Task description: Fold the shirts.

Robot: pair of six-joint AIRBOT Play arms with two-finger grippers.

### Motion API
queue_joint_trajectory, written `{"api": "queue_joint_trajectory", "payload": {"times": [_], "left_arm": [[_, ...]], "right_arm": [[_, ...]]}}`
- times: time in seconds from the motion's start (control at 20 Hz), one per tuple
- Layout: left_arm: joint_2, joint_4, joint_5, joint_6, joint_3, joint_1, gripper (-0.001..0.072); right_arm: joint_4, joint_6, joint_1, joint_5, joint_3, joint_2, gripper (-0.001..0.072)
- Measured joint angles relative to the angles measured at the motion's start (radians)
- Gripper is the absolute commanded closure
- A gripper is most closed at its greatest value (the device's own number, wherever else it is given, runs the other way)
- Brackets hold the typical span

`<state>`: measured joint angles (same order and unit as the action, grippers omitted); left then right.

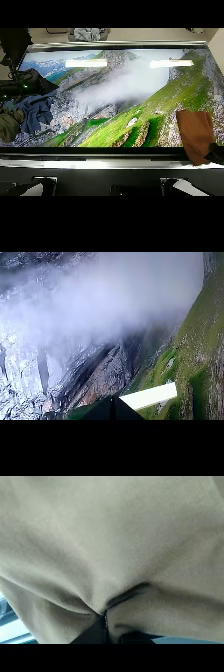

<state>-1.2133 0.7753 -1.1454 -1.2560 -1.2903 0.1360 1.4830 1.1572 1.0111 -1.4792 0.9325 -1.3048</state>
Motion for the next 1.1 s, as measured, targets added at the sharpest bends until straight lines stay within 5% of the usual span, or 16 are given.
{"api": "queue_joint_trajectory", "payload": {"times": [0.15, 0.2, 0.3, 0.35, 0.65, 0.85, 0.9, 0.95, 1.1], "left_arm": [[0.0, 0.0, 0.0, 0.0, 0.0, 0.0, 0.0674], [0.0, 0.0, 0.0, 0.0, 0.0, 0.0, 0.0674], [0.0, 0.0, 0.0, 0.0, 0.0, 0.0, 0.0674], [0.0, 0.0, 0.0, 0.0, 0.0, 0.0, 0.0674], [-0.001, 0.05, 0.003, 0.014, -0.074, -0.005, 0.0635], [-0.033, 0.494, 0.066, -0.163, -0.275, -0.082, 0.0621], [-0.049, 0.629, 0.076, -0.229, -0.31, -0.109, 0.0367], [-0.068, 0.72, 0.079, -0.28, -0.332, -0.131, -0.0013], [-0.153, 0.803, -0.055, -0.362, -0.343, -0.179, -0.0013]], "right_arm": [[-0.003, 0.003, 0.0, 0.013, -0.006, 0.001, 0.0666], [-0.003, 0.003, 0.0, 0.014, -0.007, 0.002, 0.0574], [-0.002, 0.003, 0.0, 0.014, -0.004, 0.002, 0.0056], [0.0, -0.005, 0.0, 0.014, 0.004, 0.002, 0.0017], [0.047, -0.056, -0.035, 0.11, 0.302, 0.063, 0.0032], [0.042, -0.109, -0.294, 0.417, 0.597, 0.1, 0.0034], [0.042, -0.118, -0.396, 0.46, 0.638, 0.096, 0.0036], [0.043, -0.122, -0.492, 0.469, 0.664, 0.082, 0.0043], [0.043, -0.116, -0.75, 0.306, 0.695, -0.032, 0.0056]]}}
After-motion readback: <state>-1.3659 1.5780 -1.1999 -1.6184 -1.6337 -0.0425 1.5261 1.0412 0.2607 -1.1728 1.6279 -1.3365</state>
